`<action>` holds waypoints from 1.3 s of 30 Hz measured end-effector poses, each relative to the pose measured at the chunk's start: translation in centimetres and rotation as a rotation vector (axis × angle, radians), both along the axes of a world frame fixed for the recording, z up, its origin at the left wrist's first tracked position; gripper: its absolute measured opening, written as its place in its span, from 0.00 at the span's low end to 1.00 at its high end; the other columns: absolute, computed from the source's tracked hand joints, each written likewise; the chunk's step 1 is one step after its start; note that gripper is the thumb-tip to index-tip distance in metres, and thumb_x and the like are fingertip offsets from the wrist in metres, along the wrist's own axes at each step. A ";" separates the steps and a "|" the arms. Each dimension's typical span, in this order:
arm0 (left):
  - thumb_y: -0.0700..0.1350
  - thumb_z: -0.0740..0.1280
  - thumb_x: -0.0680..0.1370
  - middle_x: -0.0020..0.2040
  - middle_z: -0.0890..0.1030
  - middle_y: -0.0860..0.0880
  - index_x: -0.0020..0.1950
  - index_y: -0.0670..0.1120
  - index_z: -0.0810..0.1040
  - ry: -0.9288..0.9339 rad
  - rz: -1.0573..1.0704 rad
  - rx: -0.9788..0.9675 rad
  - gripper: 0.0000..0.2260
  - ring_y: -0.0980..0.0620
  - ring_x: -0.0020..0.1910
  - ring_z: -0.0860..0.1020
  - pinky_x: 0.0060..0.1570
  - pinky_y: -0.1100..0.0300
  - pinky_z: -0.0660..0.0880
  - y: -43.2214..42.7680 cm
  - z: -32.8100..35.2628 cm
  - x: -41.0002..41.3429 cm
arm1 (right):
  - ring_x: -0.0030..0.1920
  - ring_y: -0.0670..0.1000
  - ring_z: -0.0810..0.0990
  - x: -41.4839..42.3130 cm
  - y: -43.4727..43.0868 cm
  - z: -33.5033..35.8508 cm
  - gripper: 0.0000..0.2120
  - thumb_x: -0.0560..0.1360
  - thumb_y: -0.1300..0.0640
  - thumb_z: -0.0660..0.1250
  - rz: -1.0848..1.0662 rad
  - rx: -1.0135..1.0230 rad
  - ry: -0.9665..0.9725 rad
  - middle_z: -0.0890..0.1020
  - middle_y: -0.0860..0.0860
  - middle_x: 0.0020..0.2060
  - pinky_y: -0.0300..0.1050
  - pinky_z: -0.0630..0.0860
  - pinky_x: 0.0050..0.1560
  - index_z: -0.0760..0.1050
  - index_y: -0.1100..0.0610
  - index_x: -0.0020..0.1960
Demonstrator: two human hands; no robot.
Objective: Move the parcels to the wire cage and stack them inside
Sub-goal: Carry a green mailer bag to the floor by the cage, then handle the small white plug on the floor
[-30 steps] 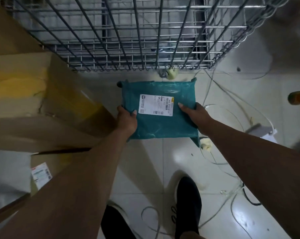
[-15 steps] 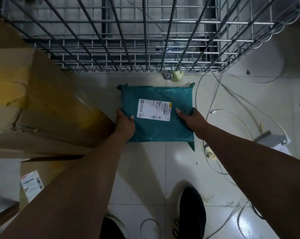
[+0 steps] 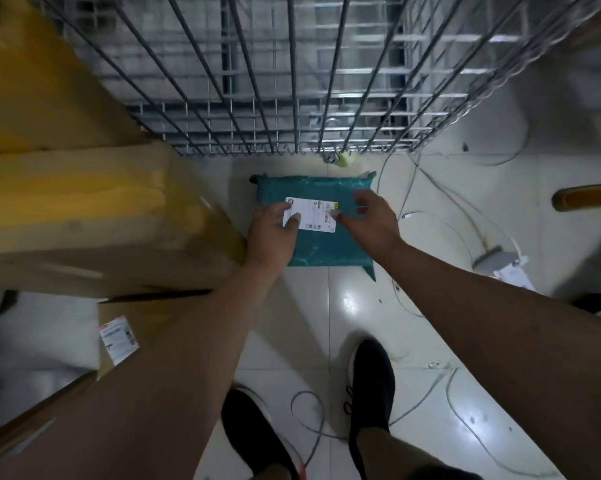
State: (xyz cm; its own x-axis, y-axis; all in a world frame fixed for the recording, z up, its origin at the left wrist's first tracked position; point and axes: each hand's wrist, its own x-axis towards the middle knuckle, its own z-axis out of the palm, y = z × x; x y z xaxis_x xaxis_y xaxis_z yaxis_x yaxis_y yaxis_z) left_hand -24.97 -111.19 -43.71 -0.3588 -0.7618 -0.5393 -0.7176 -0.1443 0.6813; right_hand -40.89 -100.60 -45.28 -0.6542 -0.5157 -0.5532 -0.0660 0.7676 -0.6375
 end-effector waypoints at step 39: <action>0.48 0.69 0.79 0.43 0.83 0.60 0.49 0.58 0.83 0.238 -1.113 -0.070 0.05 0.55 0.46 0.82 0.44 0.62 0.74 31.0 66.1 -6.5 | 0.39 0.50 0.83 12.7 39.7 68.8 0.06 0.79 0.56 0.73 -0.902 -0.326 -0.015 0.86 0.59 0.42 0.47 0.77 0.45 0.83 0.59 0.51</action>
State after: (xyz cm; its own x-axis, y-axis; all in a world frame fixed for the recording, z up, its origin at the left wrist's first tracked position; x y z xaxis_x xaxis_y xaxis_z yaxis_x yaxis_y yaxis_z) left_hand -31.43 -80.23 22.40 -0.9418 0.0173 -0.3358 -0.2750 0.5351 0.7988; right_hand -28.19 -60.89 23.55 -0.8743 0.0485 -0.4829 0.4728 0.3099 -0.8249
